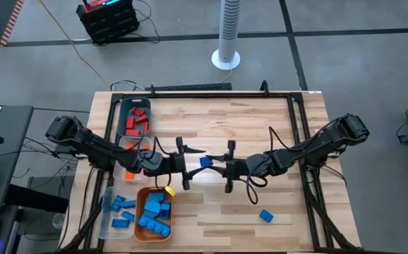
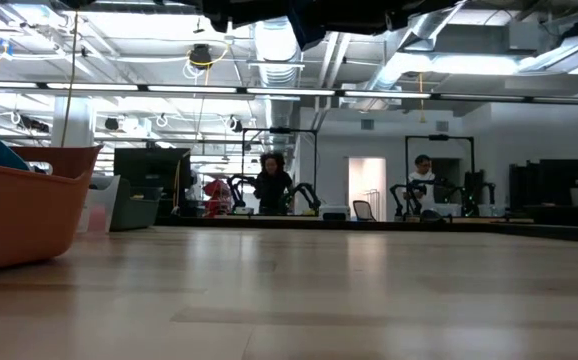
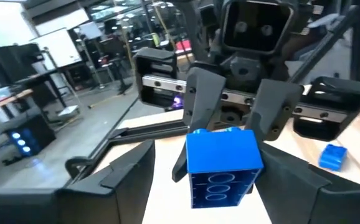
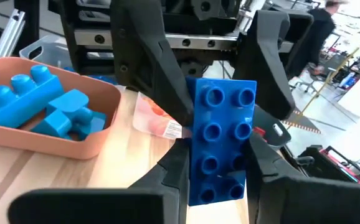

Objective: Sort blocks
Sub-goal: Put the blue game piece into the bottom transparent bin

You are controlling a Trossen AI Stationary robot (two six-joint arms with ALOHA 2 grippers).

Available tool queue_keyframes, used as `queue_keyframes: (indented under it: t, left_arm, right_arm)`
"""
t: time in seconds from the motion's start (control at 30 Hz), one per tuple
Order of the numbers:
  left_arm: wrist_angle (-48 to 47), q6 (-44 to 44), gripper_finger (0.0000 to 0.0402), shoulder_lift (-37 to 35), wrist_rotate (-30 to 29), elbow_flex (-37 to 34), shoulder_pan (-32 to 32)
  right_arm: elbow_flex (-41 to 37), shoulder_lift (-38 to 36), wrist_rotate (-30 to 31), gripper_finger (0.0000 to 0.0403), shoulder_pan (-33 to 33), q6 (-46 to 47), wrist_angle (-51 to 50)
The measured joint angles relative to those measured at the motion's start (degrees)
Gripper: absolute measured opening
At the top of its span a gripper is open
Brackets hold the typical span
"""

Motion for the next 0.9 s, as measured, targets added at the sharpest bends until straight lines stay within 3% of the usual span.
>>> queue_keyframes:
  t: [0.27,0.47,0.63,0.73,0.9]
  left_arm:
    - [-1.29,0.64,0.0135,0.0,1.86,0.01,0.02]
    - [-3.67,0.95,0.0128,-0.49,3.24,0.01,-0.3]
    - [-23.99,-4.81,0.0128,-7.58,4.18,3.54,-2.67]
    - [-37.77,-13.84,0.0128,-12.25,10.86,5.97,-4.4]
    - [-50.36,-23.24,0.0128,-15.62,20.87,5.99,-10.35]
  right_arm:
    - [0.0,0.0,-0.1,0.0102,-0.07,1.16,-0.3]
    - [0.04,-0.01,-0.15,0.0167,-0.07,5.12,-2.27]
    - [0.04,-1.74,0.05,0.0231,-0.02,9.04,-10.71]
    - [0.04,-3.91,0.26,0.025,-0.02,11.61,-15.28]
    - [0.04,-7.52,0.35,0.0254,-0.03,17.28,-22.96]
